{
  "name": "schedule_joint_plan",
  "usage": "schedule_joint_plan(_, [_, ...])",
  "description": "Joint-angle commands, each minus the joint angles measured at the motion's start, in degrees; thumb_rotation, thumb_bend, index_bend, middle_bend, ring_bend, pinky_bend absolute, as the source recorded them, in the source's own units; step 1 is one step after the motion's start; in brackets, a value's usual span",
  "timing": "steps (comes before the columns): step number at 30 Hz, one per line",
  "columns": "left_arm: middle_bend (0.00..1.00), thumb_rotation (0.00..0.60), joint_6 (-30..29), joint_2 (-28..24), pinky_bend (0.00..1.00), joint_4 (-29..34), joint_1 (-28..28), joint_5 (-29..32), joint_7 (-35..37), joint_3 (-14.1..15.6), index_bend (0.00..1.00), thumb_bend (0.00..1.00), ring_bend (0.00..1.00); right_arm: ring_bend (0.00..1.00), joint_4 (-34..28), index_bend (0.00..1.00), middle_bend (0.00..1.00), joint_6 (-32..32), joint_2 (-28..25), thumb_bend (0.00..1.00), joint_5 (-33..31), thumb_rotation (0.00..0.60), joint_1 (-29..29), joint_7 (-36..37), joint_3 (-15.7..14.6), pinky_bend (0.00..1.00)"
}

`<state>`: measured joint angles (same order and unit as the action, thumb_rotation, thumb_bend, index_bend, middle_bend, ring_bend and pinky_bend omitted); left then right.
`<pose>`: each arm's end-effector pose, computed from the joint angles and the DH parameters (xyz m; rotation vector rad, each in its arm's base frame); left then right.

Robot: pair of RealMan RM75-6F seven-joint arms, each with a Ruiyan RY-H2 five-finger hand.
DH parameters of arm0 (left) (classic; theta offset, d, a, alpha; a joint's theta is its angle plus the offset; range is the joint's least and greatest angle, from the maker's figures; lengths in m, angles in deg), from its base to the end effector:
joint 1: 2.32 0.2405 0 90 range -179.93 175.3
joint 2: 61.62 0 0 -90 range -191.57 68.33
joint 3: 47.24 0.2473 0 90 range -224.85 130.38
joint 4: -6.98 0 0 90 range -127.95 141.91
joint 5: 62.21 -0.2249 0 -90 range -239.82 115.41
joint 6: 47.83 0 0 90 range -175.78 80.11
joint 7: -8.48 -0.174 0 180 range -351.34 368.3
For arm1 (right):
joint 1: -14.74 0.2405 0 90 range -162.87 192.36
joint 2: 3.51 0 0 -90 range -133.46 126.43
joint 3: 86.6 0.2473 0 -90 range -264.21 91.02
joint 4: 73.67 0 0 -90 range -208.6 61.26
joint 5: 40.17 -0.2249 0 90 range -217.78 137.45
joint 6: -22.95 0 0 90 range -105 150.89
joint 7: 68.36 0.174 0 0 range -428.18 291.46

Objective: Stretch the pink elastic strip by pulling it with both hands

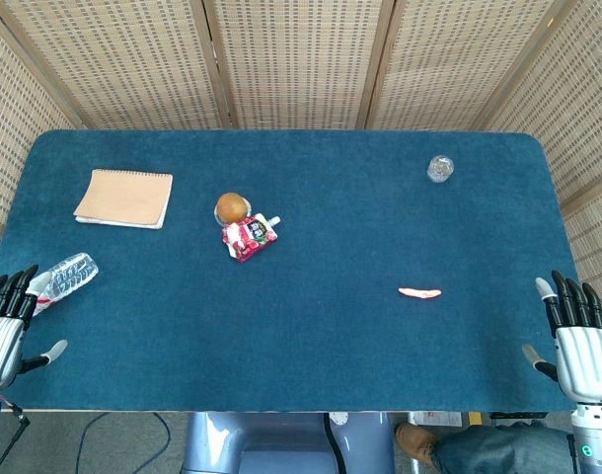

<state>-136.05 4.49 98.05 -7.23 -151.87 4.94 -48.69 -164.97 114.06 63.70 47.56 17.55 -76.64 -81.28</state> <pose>-0.2980 0.2059 0.1329 -1.4369 -0.8155 -0.9226 -0.2991 -0.2085 0.1484 1.3326 -0.7255 0.8982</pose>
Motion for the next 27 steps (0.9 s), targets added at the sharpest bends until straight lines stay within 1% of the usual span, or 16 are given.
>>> schedule_joint_plan(1, [0.00, 0.600, 0.0, 0.0, 0.00, 0.0, 0.0, 0.0, 0.1, 0.0, 0.00, 0.00, 0.00, 0.00, -0.1, 0.01, 0.00, -0.1, -0.1, 0.00, 0.0, 0.600, 0.1, 0.0, 0.0, 0.00])
schedule_joint_plan(9, [0.00, 0.600, 0.3, 0.4, 0.00, -0.3, -0.2, 0.0, -0.4, -0.1, 0.00, 0.00, 0.00, 0.00, -0.3, 0.03, 0.00, -1.9, -0.1, 0.00, -0.6, 0.600, 0.5, 0.3, -0.2, 0.00])
schedule_joint_plan(14, [0.00, 0.600, 0.8, 0.8, 0.00, -0.3, -0.5, 0.0, -1.0, -0.1, 0.00, 0.00, 0.00, 0.00, -0.9, 0.05, 0.00, -5.9, 0.2, 0.00, -1.8, 0.600, 2.6, 0.1, 0.1, 0.00])
schedule_joint_plan(20, [0.00, 0.600, 0.7, 1.3, 0.00, 0.0, -0.4, 0.1, -2.4, 0.0, 0.00, 0.00, 0.00, 0.00, -2.8, 0.09, 0.00, -14.5, -0.5, 0.00, -5.0, 0.600, 8.6, -3.5, 2.9, 0.00])
schedule_joint_plan(25, [0.00, 0.600, 1.1, 1.7, 0.00, 0.3, -0.4, 0.8, -3.6, -0.2, 0.00, 0.00, 0.00, 0.00, -2.5, 0.11, 0.00, -24.0, 0.1, 0.00, -10.4, 0.600, 14.9, -7.4, 5.5, 0.00])
schedule_joint_plan(27, [0.00, 0.600, 1.2, 1.9, 0.00, 0.2, -0.5, 1.0, -3.8, -0.3, 0.00, 0.00, 0.00, 0.00, -2.0, 0.14, 0.00, -27.5, 0.8, 0.00, -12.9, 0.600, 17.1, -8.5, 6.2, 0.00])
